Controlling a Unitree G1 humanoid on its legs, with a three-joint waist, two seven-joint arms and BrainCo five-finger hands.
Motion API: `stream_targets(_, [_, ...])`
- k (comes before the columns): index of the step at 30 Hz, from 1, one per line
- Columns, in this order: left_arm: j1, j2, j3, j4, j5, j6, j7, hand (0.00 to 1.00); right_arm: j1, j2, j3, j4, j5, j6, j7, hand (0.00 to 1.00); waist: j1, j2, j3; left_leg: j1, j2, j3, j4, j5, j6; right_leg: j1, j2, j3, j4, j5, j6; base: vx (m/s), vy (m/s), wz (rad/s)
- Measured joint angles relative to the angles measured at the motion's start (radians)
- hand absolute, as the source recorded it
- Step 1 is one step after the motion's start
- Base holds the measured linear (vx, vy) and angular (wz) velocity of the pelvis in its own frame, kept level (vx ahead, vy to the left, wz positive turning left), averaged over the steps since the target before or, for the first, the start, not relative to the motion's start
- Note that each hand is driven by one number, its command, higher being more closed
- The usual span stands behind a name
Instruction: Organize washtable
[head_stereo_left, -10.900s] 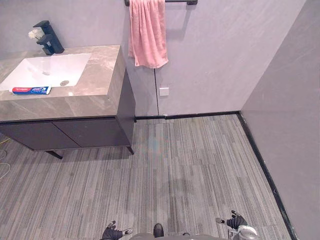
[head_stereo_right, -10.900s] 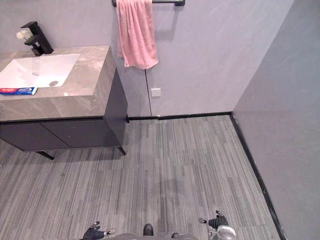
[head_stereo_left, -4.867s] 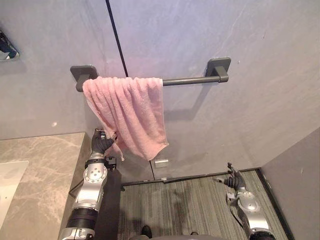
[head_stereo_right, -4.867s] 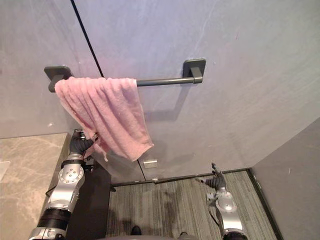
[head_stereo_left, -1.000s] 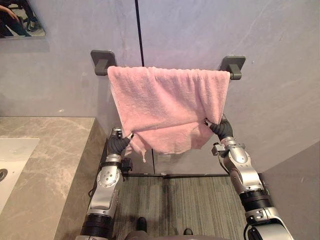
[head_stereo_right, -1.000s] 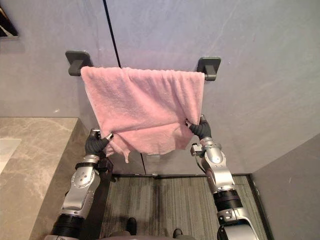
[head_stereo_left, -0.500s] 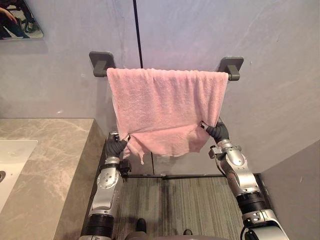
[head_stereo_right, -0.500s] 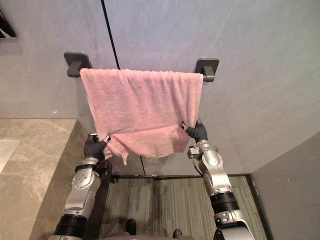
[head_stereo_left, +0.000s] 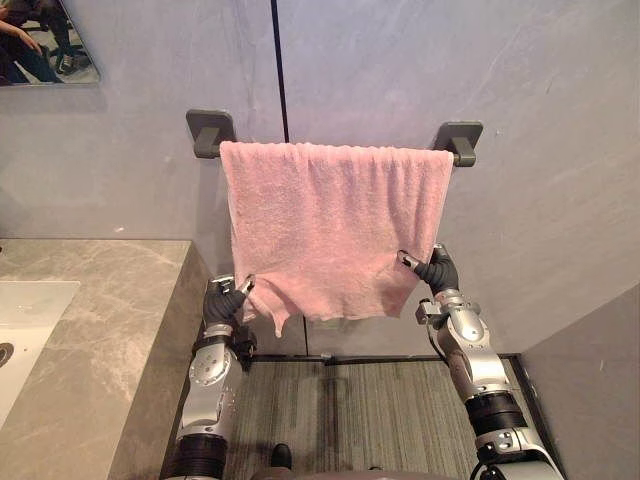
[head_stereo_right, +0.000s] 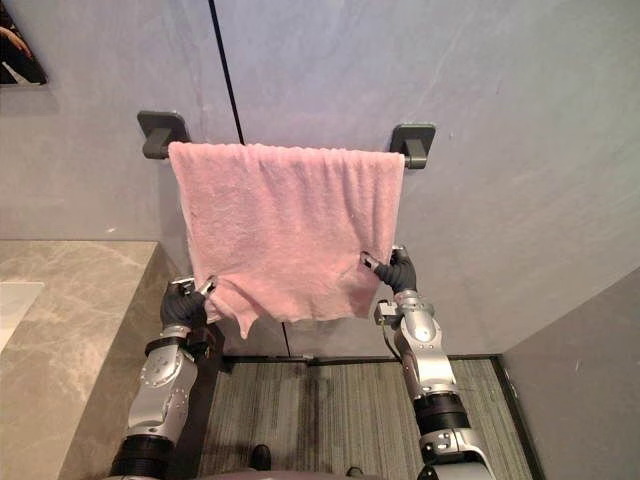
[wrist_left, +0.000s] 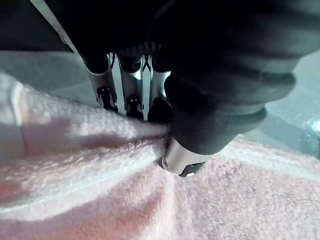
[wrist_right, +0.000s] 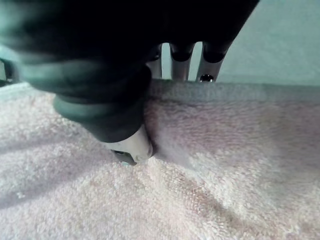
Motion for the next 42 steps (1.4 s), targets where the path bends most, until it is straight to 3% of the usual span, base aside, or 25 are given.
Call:
stream_targets(3, [0.043,-0.005,-0.007,0.012,-0.013,0.021,0.010,0.00,0.094,0.002,-0.001,0.003,-0.001,0.034,-0.017,0.00,-0.002,0.000,0.000,0.001,0.000,0.007,0.002,-0.001,-0.001,-0.002,0.000,0.007,-0.001,0.000,0.000,0.01,-0.011,-0.06])
stream_targets(13, [0.101,-0.037,0.009,-0.045,-0.036,0.027,0.021,0.00,0.208,0.036,-0.050,-0.017,-0.001,0.038,-0.019,0.00,-0.003,0.007,0.002,0.019,0.006,0.027,0.001,-0.006,-0.004,-0.001,0.004,0.028,0.006,0.001,-0.001,-0.03,-0.007,-0.08])
stream_targets(22, [0.161,-0.054,0.188,-0.384,-0.012,0.015,0.065,0.00,0.234,0.043,-0.240,-0.326,-0.008,0.029,-0.073,0.00,-0.004,0.027,0.000,0.021,0.001,0.026,0.002,-0.007,-0.002,0.002,0.000,0.022,0.007,0.001,-0.001,0.00,0.000,0.00])
stream_targets(31, [0.160,-0.069,0.236,-0.701,-0.003,-0.058,0.103,0.00,0.215,0.035,-0.248,-0.666,-0.010,-0.038,-0.076,0.00,-0.006,0.045,-0.004,0.036,0.000,0.024,0.002,-0.008,-0.001,0.017,-0.001,0.019,0.006,0.001,-0.001,-0.01,-0.001,0.00])
stream_targets(33, [0.153,-0.057,0.228,-0.755,-0.010,-0.089,0.086,0.00,0.159,0.027,-0.229,-0.743,-0.004,-0.077,-0.056,0.00,-0.009,0.047,-0.006,0.038,0.000,0.025,0.002,-0.008,-0.001,0.017,-0.001,0.019,0.007,0.001,-0.001,-0.04,-0.002,-0.02])
stream_targets(37, [0.124,-0.004,0.162,-0.780,-0.065,-0.108,0.041,0.00,0.075,-0.015,-0.153,-0.795,0.022,-0.122,-0.024,0.00,-0.009,0.048,-0.007,0.040,0.000,0.025,0.002,-0.007,0.000,0.017,-0.002,0.019,0.008,0.001,-0.001,-0.03,-0.003,0.00])
stream_targets(42, [0.044,0.092,-0.026,-0.779,-0.185,-0.113,-0.096,0.00,-0.021,-0.046,0.032,-0.795,0.088,-0.132,0.079,0.00,-0.006,0.050,-0.008,0.043,-0.002,0.024,0.003,-0.007,0.000,0.017,-0.002,0.019,0.020,0.001,-0.001,0.00,0.000,0.00])
